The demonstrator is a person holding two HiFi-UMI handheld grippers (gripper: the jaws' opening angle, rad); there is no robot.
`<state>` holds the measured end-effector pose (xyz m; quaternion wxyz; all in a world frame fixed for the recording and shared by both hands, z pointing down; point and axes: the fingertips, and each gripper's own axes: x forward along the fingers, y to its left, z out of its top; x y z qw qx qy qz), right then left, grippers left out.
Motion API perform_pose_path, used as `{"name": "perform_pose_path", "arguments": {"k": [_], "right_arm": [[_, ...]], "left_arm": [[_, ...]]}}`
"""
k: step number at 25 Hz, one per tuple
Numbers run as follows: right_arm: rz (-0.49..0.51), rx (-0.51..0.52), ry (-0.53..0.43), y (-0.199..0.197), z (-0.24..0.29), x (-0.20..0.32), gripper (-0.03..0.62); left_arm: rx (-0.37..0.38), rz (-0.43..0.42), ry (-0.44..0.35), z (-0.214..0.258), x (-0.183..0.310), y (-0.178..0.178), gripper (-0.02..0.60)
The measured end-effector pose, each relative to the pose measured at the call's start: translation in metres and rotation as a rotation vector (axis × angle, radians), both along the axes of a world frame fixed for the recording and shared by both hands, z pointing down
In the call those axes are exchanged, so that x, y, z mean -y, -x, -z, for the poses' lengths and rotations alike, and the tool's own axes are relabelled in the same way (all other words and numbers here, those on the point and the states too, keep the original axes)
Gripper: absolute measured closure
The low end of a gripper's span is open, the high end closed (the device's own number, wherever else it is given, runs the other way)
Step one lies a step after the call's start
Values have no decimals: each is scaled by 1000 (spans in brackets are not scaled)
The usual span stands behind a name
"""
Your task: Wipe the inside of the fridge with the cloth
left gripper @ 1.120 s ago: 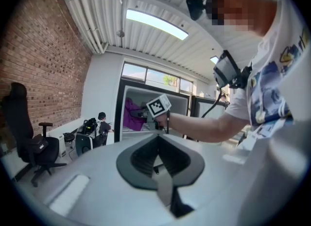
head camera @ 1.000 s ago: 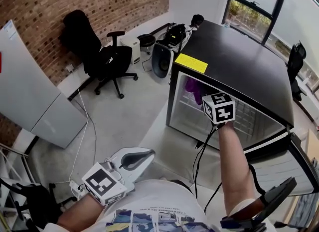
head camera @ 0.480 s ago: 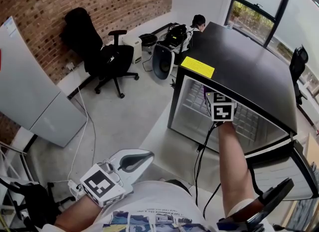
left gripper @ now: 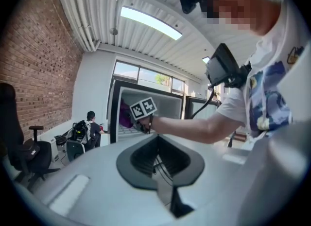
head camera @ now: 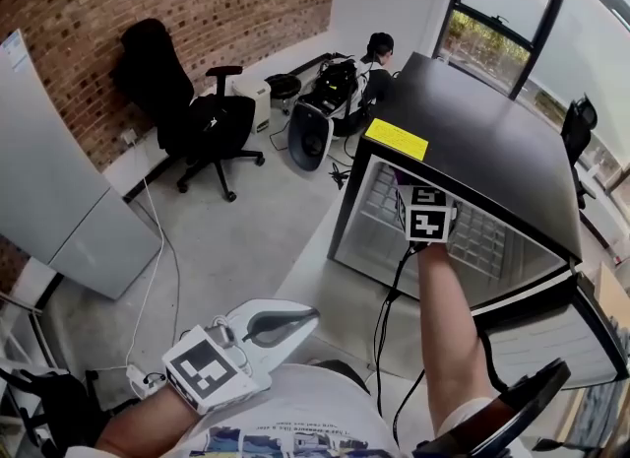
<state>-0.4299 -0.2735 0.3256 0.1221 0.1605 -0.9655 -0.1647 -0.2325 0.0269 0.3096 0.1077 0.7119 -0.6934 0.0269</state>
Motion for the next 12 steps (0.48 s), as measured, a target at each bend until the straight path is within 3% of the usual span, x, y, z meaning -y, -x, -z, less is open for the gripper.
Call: {"name": "perform_pose_path", "arguments": {"k": [5,12], "right_arm": [[-27,-5,10,11,0,1,542],[-157,19,45,-12,0,34,542]], "left_arm": [[12,-32,1,6,-8,-2,575],[-10,-54,13,3,-29,0,575]]}}
